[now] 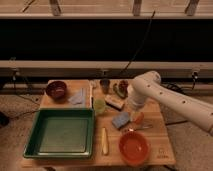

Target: Wipe table surface with sponge

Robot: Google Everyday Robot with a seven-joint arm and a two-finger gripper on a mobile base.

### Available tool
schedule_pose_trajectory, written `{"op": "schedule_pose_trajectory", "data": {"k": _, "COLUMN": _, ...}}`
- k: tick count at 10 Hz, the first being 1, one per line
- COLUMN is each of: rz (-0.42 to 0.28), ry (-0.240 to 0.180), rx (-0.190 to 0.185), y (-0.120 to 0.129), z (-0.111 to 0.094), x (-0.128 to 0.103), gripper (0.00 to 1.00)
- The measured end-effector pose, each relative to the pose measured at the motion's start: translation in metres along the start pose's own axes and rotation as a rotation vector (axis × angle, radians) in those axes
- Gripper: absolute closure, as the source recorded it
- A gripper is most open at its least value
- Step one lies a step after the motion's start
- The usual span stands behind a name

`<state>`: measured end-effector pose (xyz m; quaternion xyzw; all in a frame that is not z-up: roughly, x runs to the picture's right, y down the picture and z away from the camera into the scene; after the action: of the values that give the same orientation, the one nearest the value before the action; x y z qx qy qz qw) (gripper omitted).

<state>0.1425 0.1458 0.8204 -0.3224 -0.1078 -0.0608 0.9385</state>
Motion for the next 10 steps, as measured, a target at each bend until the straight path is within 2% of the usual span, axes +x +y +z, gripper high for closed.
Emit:
{"op": "schedule_pose_trajectory", "data": {"k": 6, "rz": -0.001, "ry": -0.013, "rx": -0.024, "y": -0.002, "z": 0.037, "x": 0.001, "gripper": 0.35}}
{"op": "schedule_pose_trajectory", "data": {"k": 10, "rz": -0.013, "ry": 0.004, "rx": -0.030, "y": -0.002, "z": 0.052, "x": -0.006, "gripper": 0.35}}
